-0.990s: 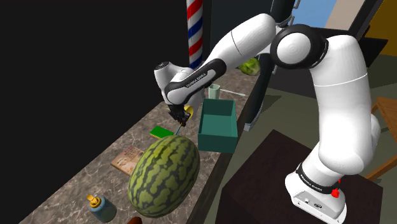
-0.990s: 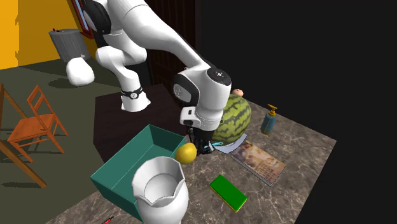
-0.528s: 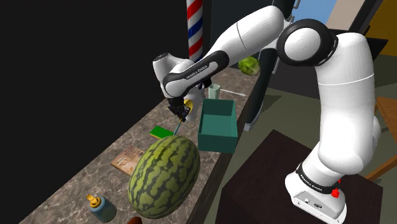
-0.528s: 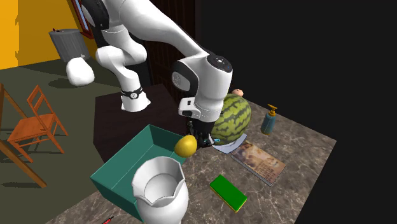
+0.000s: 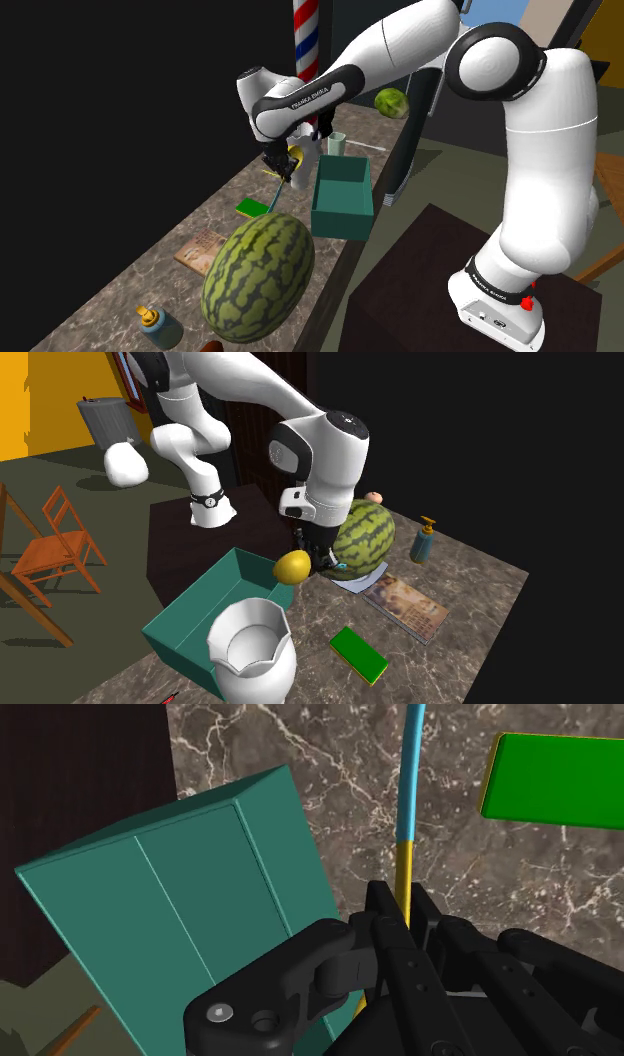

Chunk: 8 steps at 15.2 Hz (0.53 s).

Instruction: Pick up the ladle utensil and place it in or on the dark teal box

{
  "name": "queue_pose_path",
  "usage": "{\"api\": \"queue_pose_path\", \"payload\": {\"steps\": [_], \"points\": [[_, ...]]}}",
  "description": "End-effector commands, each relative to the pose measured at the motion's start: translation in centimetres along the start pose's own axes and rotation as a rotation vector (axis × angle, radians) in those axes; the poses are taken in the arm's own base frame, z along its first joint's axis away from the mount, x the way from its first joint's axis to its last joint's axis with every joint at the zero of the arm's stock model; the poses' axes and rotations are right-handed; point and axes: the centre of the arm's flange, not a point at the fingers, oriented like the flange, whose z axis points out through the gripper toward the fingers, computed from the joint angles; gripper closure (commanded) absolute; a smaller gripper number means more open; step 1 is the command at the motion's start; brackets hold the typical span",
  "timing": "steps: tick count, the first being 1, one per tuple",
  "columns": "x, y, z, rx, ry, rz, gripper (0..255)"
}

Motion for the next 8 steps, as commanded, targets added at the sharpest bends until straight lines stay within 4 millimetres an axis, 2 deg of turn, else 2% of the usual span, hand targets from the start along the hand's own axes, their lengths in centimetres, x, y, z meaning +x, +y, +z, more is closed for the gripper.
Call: {"api": "queue_pose_path", "payload": {"steps": [1,8], "points": [[1.0,0.9,-0.1,-0.001,-0.001,-0.002,255],[8.4,6.3,1.1,-0.001,-0.001,-0.002,255]]}}
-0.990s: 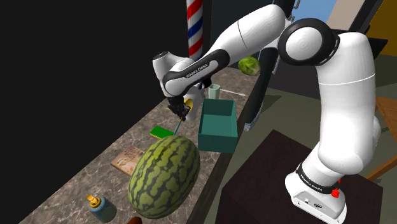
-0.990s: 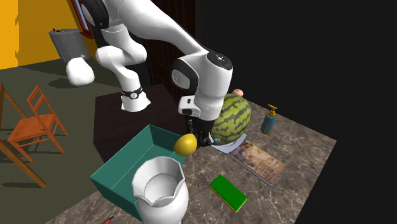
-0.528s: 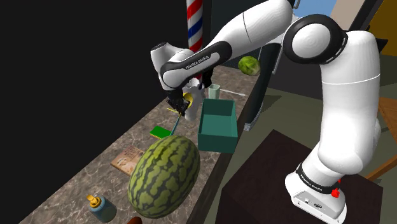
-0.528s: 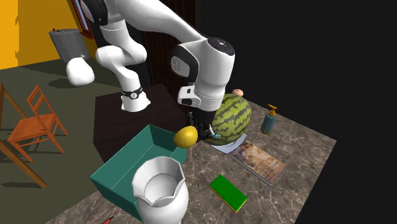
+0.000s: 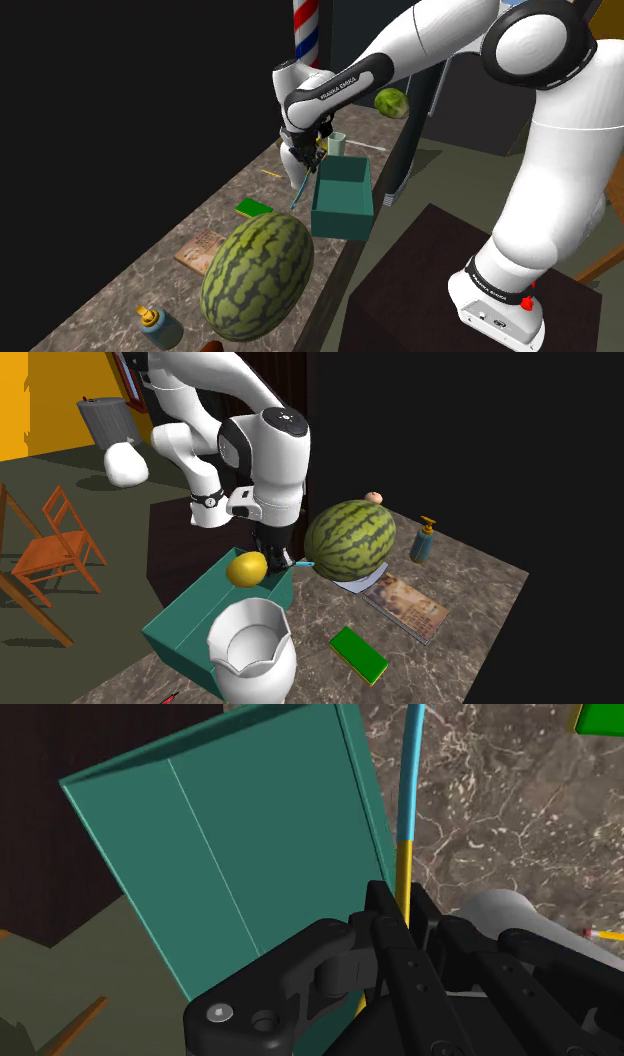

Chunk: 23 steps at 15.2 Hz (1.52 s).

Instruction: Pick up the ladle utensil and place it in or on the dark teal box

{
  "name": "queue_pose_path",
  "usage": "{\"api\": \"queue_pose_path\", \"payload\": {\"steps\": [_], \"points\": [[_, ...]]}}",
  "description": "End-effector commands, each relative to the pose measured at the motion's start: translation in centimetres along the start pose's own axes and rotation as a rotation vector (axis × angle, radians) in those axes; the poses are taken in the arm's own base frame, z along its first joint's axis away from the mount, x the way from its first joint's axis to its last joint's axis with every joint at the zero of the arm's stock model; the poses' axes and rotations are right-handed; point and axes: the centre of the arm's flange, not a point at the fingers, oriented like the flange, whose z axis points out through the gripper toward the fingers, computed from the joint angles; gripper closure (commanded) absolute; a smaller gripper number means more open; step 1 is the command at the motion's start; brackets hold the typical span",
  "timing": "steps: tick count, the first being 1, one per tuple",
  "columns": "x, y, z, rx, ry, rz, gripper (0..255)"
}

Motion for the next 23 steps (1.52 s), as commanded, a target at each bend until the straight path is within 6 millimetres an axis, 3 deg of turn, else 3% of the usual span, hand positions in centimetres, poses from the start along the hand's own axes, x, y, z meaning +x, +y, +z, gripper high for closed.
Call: {"api": "queue_pose_path", "payload": {"steps": [1,8,9,23], "points": [[2.0,1.5,0.4,0.0,0.0,-0.001,255],[9.3,7.0,1.6,0.0,0.0,-0.001,255],[11.4,8.5,1.9,0.0,0.0,-0.001,255],[10.8,7.3,9.2,0.0,0.0,-0.001,255]]}}
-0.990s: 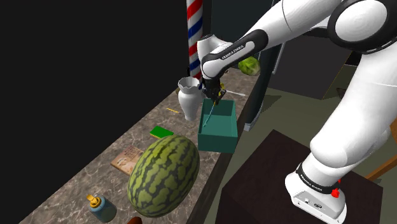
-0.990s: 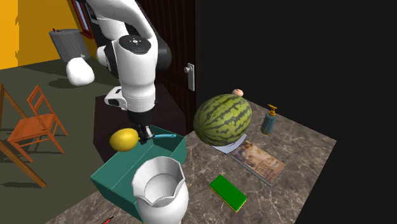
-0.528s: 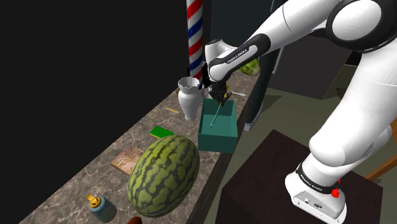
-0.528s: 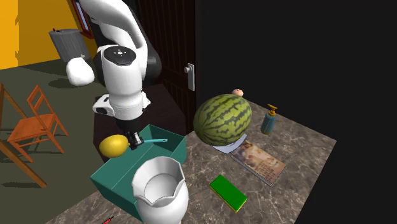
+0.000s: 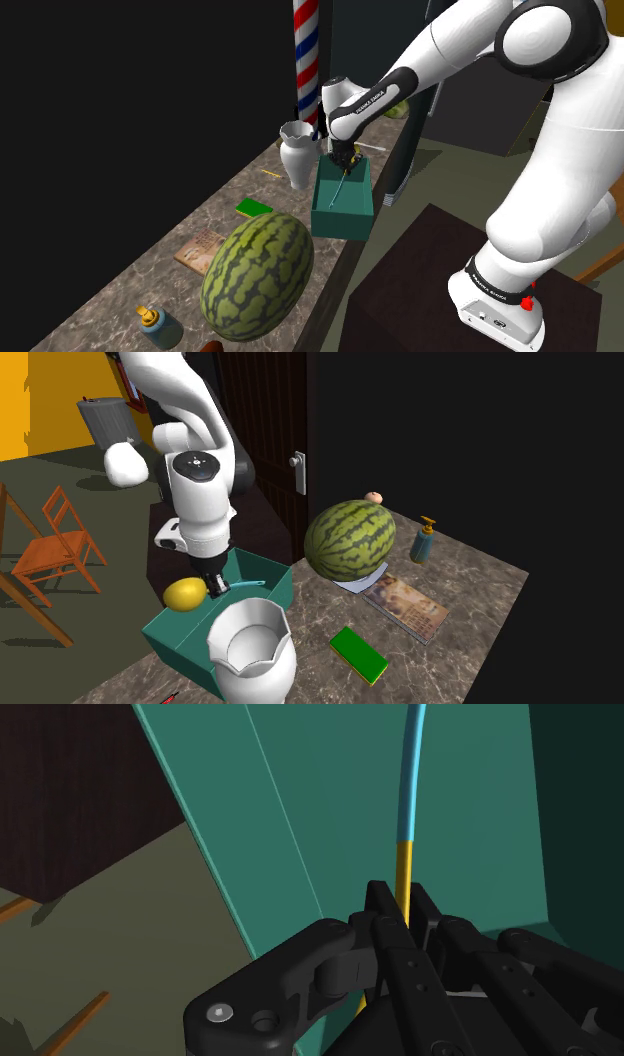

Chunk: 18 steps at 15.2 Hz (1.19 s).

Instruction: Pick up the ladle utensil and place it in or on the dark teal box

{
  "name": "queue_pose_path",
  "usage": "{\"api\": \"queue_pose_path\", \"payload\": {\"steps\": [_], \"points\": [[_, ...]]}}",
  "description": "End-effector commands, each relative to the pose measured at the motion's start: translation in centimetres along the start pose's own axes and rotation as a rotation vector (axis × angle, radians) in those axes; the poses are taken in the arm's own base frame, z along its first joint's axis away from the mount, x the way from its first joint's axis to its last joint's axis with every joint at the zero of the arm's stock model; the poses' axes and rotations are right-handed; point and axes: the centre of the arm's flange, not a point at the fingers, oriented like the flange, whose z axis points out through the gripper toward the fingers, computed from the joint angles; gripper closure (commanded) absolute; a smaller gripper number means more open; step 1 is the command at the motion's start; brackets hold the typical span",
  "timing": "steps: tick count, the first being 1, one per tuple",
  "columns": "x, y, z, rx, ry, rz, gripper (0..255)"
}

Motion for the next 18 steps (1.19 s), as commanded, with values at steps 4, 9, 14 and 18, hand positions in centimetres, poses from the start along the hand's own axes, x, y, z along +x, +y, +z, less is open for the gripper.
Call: {"api": "queue_pose_path", "payload": {"steps": [4,9,14,18], "points": [[0.0,-0.1,1.1,0.001,0.0,0.0,255],[0.0,-0.1,1.1,0.001,0.0,0.0,255],[0.0,-0.1,1.1,0.001,0.0,0.0,0],[0.0,-0.1,-2.9,0.001,0.0,0.0,0]]}}
